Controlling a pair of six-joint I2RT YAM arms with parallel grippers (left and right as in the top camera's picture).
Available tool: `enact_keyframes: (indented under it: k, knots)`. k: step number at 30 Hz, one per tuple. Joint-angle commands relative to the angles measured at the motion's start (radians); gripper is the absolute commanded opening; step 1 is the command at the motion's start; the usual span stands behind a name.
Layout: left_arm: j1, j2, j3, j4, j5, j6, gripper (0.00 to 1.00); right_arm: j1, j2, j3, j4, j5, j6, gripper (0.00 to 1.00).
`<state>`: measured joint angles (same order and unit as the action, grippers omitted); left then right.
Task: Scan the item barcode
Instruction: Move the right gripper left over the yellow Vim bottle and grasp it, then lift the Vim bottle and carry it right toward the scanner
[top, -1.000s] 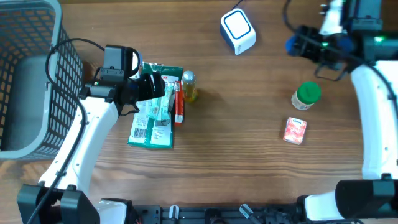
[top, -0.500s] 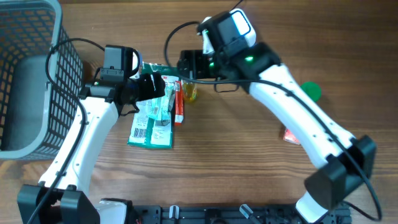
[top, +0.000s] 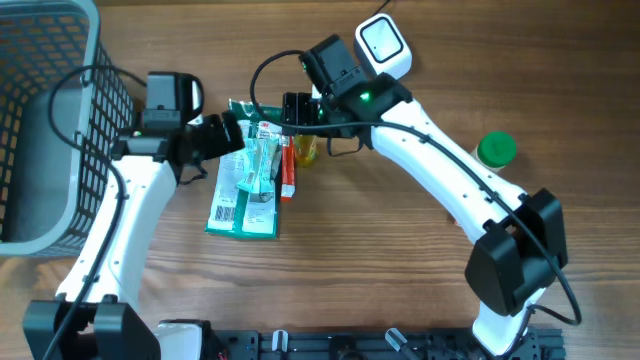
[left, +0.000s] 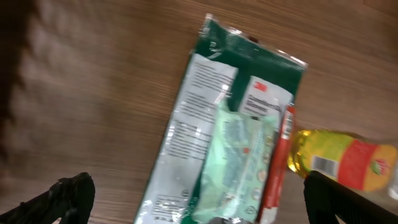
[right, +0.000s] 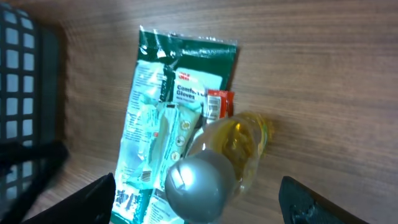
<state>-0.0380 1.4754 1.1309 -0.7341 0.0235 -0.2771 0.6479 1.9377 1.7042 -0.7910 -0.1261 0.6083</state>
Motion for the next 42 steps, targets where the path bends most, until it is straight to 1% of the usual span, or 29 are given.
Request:
enact_keyframes:
  k: [1,4,7,10,12,15,20,23,28,33,36,38,39,42]
  knots:
    - [0.037,-0.002,0.01,-0.008,-0.017,-0.026,1.0,0.021,0.047,-0.011,-0.008,0.058,0.032,0.84]
    - [0.038,-0.002,0.01,-0.01,-0.017,-0.026,1.0,0.039,0.069,-0.011,-0.022,0.107,0.068,0.84]
    - [0.038,-0.002,0.01,-0.01,-0.017,-0.026,1.0,0.049,0.09,-0.011,-0.018,0.15,0.075,0.83]
    - [0.038,-0.002,0.01,-0.01,-0.017,-0.026,1.0,0.05,0.092,-0.011,-0.007,0.16,0.075,0.72]
    - [0.038,-0.002,0.01,-0.01,-0.017,-0.026,1.0,0.053,0.095,-0.011,-0.005,0.175,0.076,0.7]
    - [0.038,-0.002,0.01,-0.01,-0.017,-0.026,1.0,0.064,0.106,-0.011,-0.002,0.236,0.076,0.71]
    - [0.038,-0.002,0.01,-0.01,-0.017,-0.026,1.0,0.077,0.107,-0.01,0.059,0.242,0.079,0.71]
    - [0.038,-0.002,0.01,-0.01,-0.017,-0.026,1.0,0.088,0.107,-0.01,0.059,0.257,0.102,0.71]
    - [0.038,-0.002,0.01,-0.01,-0.017,-0.026,1.0,0.108,0.119,-0.01,0.047,0.344,0.103,0.65]
    - [0.038,-0.002,0.01,-0.01,-0.017,-0.026,1.0,0.108,0.135,-0.011,0.031,0.354,0.128,0.61]
    - [0.038,-0.002,0.01,-0.01,-0.017,-0.026,1.0,0.103,0.134,-0.01,0.019,0.352,0.126,0.51]
    - [0.038,-0.002,0.01,-0.01,-0.017,-0.026,1.0,0.091,0.119,-0.01,0.015,0.314,0.125,0.35]
    - [0.038,-0.002,0.01,-0.01,-0.017,-0.026,1.0,0.081,0.108,-0.01,0.012,0.297,0.125,0.32]
    - [0.038,-0.002,0.01,-0.01,-0.017,-0.026,1.0,0.049,0.073,-0.01,-0.015,0.263,0.122,0.33]
